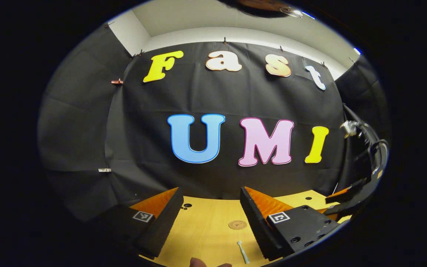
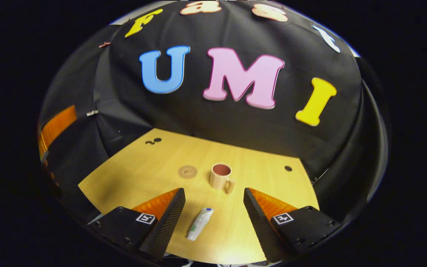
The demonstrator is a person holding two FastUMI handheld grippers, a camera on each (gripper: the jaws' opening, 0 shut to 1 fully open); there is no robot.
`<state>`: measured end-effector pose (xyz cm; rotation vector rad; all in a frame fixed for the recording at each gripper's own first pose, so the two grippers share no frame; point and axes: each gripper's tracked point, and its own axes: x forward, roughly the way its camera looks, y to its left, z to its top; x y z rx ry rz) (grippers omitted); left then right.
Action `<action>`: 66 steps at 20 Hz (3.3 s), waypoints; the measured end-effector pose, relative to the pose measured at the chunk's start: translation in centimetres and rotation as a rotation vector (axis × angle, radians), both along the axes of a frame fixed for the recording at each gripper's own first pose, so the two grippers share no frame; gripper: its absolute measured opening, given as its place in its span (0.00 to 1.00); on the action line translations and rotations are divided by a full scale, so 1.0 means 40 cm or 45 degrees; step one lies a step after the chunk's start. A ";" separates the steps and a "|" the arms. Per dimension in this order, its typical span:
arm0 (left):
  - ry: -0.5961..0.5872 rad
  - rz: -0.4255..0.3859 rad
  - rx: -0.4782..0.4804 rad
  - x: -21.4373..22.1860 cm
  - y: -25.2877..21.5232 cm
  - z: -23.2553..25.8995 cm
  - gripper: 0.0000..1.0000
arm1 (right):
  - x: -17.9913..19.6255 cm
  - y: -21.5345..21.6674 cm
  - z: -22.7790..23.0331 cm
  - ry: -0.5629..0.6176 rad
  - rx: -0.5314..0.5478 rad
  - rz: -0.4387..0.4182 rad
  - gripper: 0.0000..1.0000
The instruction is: Put the toothbrush and toothpaste on the desktop into the cup, then pick up the cup and place it on the coaster on the desktop.
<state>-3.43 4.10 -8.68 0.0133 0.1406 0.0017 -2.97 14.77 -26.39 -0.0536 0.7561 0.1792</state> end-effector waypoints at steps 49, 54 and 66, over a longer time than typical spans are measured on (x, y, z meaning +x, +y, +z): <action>0.904 -0.071 0.075 0.060 -0.226 -0.857 0.96 | 0.092 -0.315 -0.062 0.063 0.516 -0.113 0.11; 1.043 -0.044 0.109 0.037 -0.249 -0.942 0.94 | 0.091 -0.377 -0.064 0.063 0.547 -0.106 0.11; 1.158 -0.045 0.122 -0.006 -0.288 -0.995 0.62 | 0.070 -0.409 -0.082 0.102 0.617 -0.082 0.11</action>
